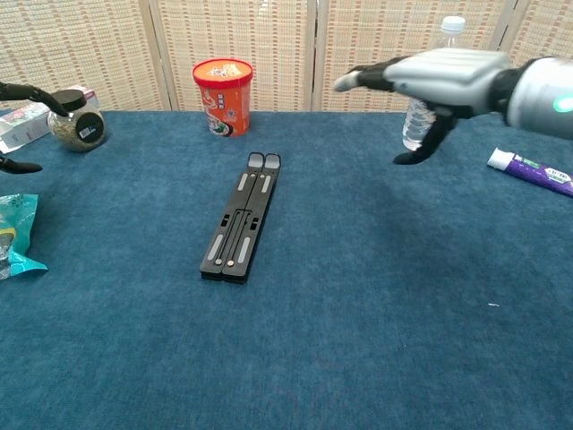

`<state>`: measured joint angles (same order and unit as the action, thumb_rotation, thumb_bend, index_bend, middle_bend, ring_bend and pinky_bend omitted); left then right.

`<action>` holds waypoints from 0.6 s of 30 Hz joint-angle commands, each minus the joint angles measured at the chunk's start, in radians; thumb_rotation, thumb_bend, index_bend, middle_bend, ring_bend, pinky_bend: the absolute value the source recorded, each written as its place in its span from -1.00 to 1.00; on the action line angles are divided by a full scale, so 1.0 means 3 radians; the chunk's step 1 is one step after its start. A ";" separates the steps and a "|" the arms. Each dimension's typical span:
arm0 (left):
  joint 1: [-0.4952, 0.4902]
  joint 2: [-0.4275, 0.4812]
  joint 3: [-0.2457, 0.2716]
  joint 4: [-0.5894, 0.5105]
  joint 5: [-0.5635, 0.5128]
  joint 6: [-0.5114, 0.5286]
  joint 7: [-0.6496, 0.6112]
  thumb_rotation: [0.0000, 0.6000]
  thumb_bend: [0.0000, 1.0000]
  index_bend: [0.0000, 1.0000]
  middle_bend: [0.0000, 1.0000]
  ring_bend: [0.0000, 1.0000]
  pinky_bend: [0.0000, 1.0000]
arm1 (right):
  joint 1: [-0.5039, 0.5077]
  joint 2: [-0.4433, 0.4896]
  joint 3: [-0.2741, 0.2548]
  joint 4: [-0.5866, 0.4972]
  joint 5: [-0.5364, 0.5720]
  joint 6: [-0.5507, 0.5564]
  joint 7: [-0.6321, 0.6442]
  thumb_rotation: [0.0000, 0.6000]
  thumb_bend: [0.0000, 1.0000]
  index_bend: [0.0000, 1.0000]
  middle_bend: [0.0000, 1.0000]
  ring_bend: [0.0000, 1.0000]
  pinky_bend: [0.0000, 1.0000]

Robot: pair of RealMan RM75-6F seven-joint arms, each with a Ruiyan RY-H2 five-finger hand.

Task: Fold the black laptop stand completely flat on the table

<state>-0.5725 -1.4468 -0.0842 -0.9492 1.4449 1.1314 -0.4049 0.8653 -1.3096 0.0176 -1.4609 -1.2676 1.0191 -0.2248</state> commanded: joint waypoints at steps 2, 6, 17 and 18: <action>0.0258 0.0230 0.0004 -0.0425 -0.0178 0.0161 0.0368 1.00 -0.68 -0.55 -0.66 -0.80 -0.92 | -0.0552 0.0404 -0.0156 -0.0368 0.0185 0.0496 -0.0156 1.00 -0.69 -1.00 -0.99 -1.00 -1.00; 0.0522 0.0392 0.0016 -0.0784 -0.0266 0.0452 0.0638 1.00 -0.68 -0.55 -0.66 -0.80 -0.92 | -0.0967 0.0615 -0.0275 -0.0507 0.0202 0.0861 -0.0140 1.00 -0.69 -1.00 -0.97 -1.00 -1.00; 0.1133 0.0718 0.0159 -0.1449 -0.0249 0.1139 0.1098 1.00 -0.68 -0.55 -0.66 -0.80 -0.92 | -0.1876 0.0643 -0.0497 -0.0453 -0.0083 0.1627 0.0092 1.00 -0.69 -1.00 -0.96 -1.00 -1.00; 0.1177 0.0730 0.0170 -0.1487 -0.0246 0.1181 0.1116 1.00 -0.68 -0.55 -0.66 -0.80 -0.92 | -0.1933 0.0637 -0.0502 -0.0452 -0.0095 0.1668 0.0109 1.00 -0.69 -1.00 -0.96 -1.00 -1.00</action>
<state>-0.2397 -1.2408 -0.0424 -1.3752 1.3698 1.4653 -0.0837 0.3197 -1.1135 -0.1203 -1.5995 -1.2781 1.4940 -0.2090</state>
